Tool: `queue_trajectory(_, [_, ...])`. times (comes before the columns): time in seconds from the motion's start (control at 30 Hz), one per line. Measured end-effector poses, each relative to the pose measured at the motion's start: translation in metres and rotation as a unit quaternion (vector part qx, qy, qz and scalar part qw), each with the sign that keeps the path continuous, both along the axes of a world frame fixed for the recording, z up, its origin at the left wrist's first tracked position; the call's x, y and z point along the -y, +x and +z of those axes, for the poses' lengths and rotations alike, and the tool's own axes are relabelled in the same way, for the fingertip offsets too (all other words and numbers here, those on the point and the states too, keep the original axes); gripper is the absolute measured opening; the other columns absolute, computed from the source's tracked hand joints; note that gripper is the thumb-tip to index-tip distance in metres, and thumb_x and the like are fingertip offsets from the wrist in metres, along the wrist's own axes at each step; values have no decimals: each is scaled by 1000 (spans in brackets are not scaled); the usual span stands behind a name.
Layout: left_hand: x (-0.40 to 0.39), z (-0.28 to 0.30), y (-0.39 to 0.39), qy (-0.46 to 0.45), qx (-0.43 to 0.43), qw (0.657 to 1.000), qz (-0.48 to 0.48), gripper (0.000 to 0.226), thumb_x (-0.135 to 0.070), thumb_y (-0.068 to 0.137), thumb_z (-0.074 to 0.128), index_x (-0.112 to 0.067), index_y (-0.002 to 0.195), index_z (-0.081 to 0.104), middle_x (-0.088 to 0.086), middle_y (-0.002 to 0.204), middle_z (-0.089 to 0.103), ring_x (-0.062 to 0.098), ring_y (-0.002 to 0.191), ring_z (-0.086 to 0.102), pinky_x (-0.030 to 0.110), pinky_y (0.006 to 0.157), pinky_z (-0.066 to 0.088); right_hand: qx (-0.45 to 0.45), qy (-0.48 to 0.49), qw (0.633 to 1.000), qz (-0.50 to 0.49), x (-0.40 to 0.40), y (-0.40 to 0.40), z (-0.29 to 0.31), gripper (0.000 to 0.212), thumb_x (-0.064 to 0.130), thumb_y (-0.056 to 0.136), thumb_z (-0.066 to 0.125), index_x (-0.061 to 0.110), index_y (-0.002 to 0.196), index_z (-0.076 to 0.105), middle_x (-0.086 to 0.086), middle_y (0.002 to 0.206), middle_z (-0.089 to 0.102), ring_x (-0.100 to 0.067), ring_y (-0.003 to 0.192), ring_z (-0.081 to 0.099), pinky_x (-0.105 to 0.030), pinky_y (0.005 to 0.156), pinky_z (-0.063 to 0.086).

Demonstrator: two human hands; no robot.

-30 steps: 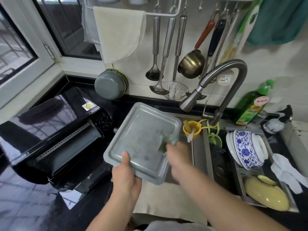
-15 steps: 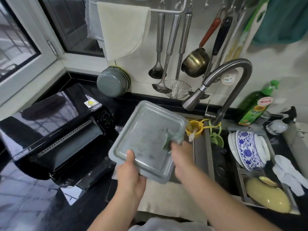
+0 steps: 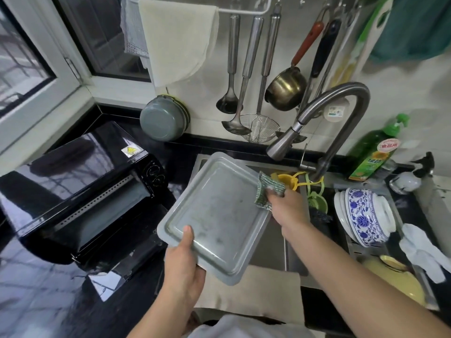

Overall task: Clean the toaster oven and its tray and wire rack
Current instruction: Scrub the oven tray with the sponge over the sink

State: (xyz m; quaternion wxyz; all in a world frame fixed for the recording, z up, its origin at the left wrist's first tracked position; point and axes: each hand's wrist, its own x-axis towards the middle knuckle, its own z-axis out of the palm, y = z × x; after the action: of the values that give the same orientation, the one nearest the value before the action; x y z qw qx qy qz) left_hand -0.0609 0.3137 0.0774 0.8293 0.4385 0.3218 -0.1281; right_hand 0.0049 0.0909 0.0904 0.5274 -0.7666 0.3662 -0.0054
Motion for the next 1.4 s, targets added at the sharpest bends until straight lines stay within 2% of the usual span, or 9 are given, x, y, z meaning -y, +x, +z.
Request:
queue_trajectory(0.17, [-16, -9, -1, 29, 5, 1000, -1, 27, -27, 110, 51, -14, 123, 70, 12, 115, 78, 30, 104, 77, 48, 94, 56, -5, 175, 985, 10, 5, -32, -14, 13, 27, 102, 55, 21, 110, 64, -3, 106, 72, -23, 93, 72, -37, 65, 62])
queue_trajectory(0.33, [-28, -22, -6, 31, -4, 999, 26, 31, -26, 111, 50, -13, 135, 63, 9, 121, 77, 28, 108, 75, 45, 90, 57, 59, -138, 989, 20, 24, -46, 3, 30, 30, 99, 60, 23, 128, 57, 3, 121, 64, -15, 102, 62, -39, 89, 52])
queue_trajectory(0.5, [-25, -24, -7, 24, 1, 1000, -5, 32, -30, 110, 50, -13, 132, 66, 13, 121, 76, 32, 109, 74, 49, 94, 57, 55, 121, 974, 184, -20, -31, 24, 31, 27, 96, 63, 41, 124, 59, 12, 119, 69, -6, 99, 69, -29, 79, 57])
queue_trajectory(0.67, [-25, -20, -7, -16, 31, 999, -18, 39, -40, 108, 50, -14, 130, 69, 11, 124, 75, 30, 114, 73, 42, 85, 62, 115, -152, 977, 93, -32, -37, 19, 26, 20, 102, 51, 29, 126, 58, 14, 121, 58, -1, 108, 58, -26, 90, 52])
queue_trajectory(0.8, [-27, -21, -6, -21, 43, 998, -29, 46, -45, 108, 46, -12, 133, 67, 14, 127, 74, 31, 116, 72, 48, 98, 53, 291, -312, 861, 275, -51, -64, 14, 21, 20, 102, 46, 25, 115, 61, 16, 116, 54, 0, 111, 52, -16, 94, 45])
queue_trajectory(0.9, [-24, -17, -8, -27, 66, 996, -46, 55, -51, 103, 49, -10, 135, 67, 15, 130, 72, 31, 119, 70, 48, 100, 51, 180, -404, 769, 462, -55, -54, 9, 41, 37, 104, 38, 22, 139, 52, 8, 142, 47, -12, 137, 35, -30, 121, 25])
queue_trajectory(1.1, [-23, -4, -2, -128, 102, 983, -80, 70, -69, 102, 43, -15, 140, 65, 19, 148, 59, 36, 138, 56, 49, 107, 52, 86, -329, 739, 582, -75, -67, 0, 63, 63, 101, 1, 37, 158, 1, 14, 164, -18, -9, 148, -28, -42, 121, -9])
queue_trajectory(1.2, [-20, -1, 2, -154, 77, 981, -92, 77, -73, 100, 41, -12, 143, 62, 20, 152, 54, 35, 140, 53, 49, 109, 50, 129, -347, 669, 644, -92, -74, -2, 61, 58, 103, 1, 32, 158, -3, 7, 165, -22, -13, 148, -30, -45, 119, -11])
queue_trajectory(1.4, [-27, -3, 0, -115, 87, 983, -112, 76, -76, 98, 42, -19, 148, 58, 17, 155, 52, 36, 143, 51, 49, 107, 51, 27, -501, 711, 493, -35, -12, 28, 57, 50, 105, 17, 34, 158, 2, -3, 165, -23, -29, 149, -27, -50, 119, -14])
